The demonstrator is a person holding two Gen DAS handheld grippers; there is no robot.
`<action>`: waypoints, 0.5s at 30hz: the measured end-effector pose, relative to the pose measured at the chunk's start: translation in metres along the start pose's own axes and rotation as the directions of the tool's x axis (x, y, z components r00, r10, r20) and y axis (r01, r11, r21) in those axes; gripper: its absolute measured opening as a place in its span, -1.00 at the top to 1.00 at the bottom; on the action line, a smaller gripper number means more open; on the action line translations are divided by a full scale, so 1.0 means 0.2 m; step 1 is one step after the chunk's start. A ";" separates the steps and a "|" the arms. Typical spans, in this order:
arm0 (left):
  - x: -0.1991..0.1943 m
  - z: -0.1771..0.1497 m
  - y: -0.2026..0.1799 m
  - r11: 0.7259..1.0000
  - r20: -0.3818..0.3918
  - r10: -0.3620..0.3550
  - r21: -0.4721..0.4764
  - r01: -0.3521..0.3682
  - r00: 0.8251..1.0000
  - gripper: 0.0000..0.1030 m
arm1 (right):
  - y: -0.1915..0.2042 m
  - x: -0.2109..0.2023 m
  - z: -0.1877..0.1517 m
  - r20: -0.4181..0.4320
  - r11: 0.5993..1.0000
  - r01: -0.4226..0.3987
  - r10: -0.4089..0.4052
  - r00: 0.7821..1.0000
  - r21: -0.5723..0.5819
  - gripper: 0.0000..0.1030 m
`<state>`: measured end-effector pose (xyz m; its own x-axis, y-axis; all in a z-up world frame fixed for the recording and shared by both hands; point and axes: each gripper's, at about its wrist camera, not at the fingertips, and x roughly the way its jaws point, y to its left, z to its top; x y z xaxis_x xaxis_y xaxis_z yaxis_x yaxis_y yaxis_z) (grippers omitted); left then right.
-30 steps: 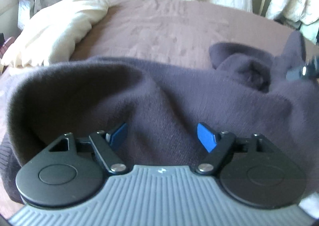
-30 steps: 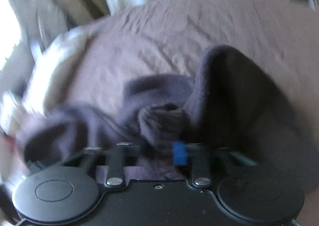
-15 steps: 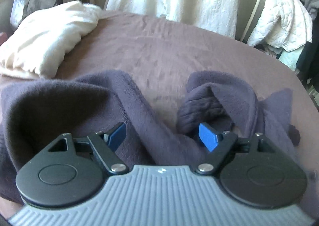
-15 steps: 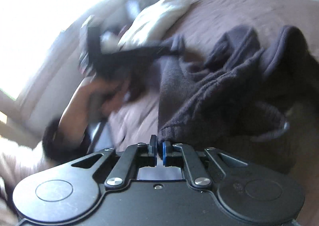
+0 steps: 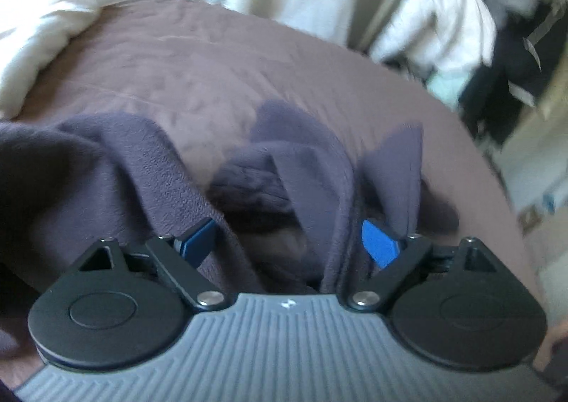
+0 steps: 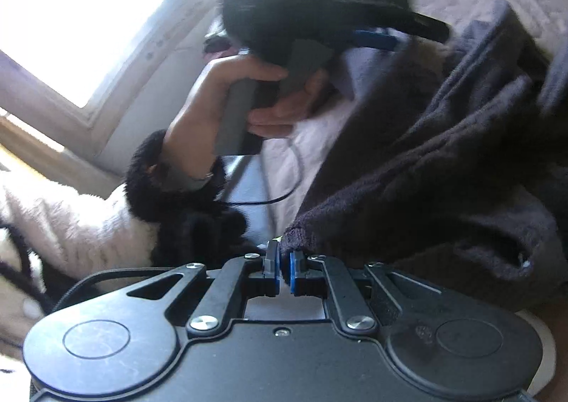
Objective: Fold clothes
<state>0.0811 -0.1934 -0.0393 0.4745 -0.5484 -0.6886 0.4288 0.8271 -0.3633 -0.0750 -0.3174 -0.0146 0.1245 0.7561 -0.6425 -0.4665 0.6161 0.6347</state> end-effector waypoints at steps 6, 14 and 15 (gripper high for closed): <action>0.22 -0.13 -0.17 0.959 -0.150 0.171 0.253 -0.129 0.974 0.36 | -0.01 0.07 -0.02 -0.100 1.000 -0.017 0.019 0.995 0.016 0.76; 0.00 -0.07 -0.23 0.905 0.078 0.277 0.314 -0.288 0.958 0.83 | -0.28 -0.30 0.06 0.204 0.962 0.070 -0.127 0.971 0.263 -0.09; -0.02 -0.06 -0.23 0.899 0.099 0.293 0.311 -0.309 0.951 0.83 | -0.31 -0.35 0.06 0.240 0.955 0.083 -0.155 0.958 0.284 -0.17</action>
<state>0.0507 -0.2268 -0.0265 0.6528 -0.2913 -0.6993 0.4775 0.8749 0.0813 -0.0443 -0.4057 -0.0036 0.4020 0.6821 -0.6109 -0.1865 0.7142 0.6747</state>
